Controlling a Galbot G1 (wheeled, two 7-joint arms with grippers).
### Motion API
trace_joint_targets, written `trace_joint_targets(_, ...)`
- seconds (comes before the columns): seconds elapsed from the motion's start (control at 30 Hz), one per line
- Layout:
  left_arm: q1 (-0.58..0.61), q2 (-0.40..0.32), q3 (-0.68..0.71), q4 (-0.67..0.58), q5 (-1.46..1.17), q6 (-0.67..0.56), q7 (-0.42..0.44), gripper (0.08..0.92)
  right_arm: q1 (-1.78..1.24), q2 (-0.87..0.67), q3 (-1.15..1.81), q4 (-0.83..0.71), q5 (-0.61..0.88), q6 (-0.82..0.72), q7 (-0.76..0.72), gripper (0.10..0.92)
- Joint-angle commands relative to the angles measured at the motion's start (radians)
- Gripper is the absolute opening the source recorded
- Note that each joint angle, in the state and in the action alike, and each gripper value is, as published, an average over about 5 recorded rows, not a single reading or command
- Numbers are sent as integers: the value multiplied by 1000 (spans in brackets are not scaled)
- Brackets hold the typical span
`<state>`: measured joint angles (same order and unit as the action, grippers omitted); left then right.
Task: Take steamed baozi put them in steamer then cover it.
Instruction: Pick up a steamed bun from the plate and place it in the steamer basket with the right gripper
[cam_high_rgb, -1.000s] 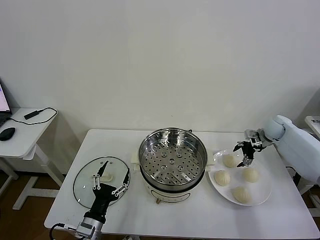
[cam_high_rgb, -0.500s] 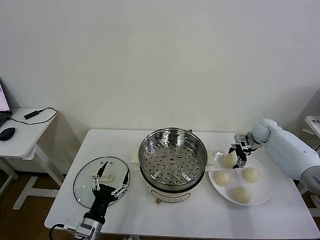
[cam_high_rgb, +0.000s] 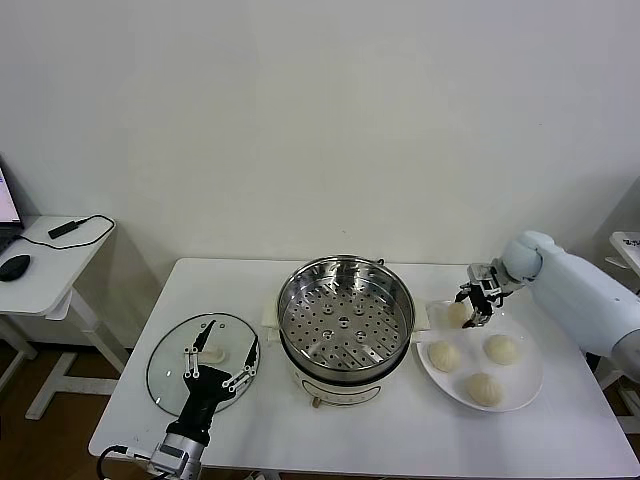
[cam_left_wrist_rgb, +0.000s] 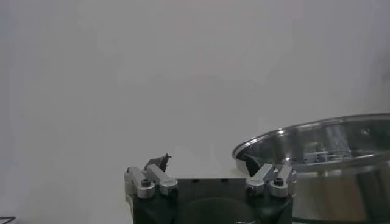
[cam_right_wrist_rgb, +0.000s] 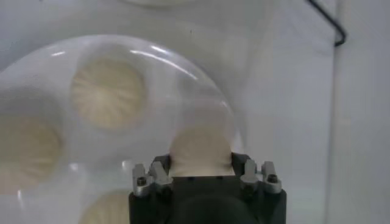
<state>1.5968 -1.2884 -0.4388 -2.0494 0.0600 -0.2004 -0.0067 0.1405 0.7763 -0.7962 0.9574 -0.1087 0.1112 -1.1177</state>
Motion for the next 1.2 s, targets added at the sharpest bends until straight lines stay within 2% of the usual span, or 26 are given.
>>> trace_joint_targets(0.03, 3, 1, 1, -5, -1, -3, 0, 823, 366, -76, -243, 241, 61, 223, -25, 670)
trace_joint_targets(0.3, 8, 5, -4, -7, -1, -11, -1, 823, 626, 54, -420, 386, 171, 375, -15, 670)
trace_joint_targets(0.57, 11, 3, -6, -12, -2, -13, -1, 823, 584, 200, -450, 466, 64, 465, -25, 677)
trace_joint_targets(0.9, 15, 1, -15, -12, -5, -16, -3, 823, 308, 329, -347, 351, -199, 488, -27, 680)
trace_joint_targets(1.2, 12, 3, -26, -8, -8, -18, -6, 823, 201, 364, -288, 251, -310, 482, -15, 695)
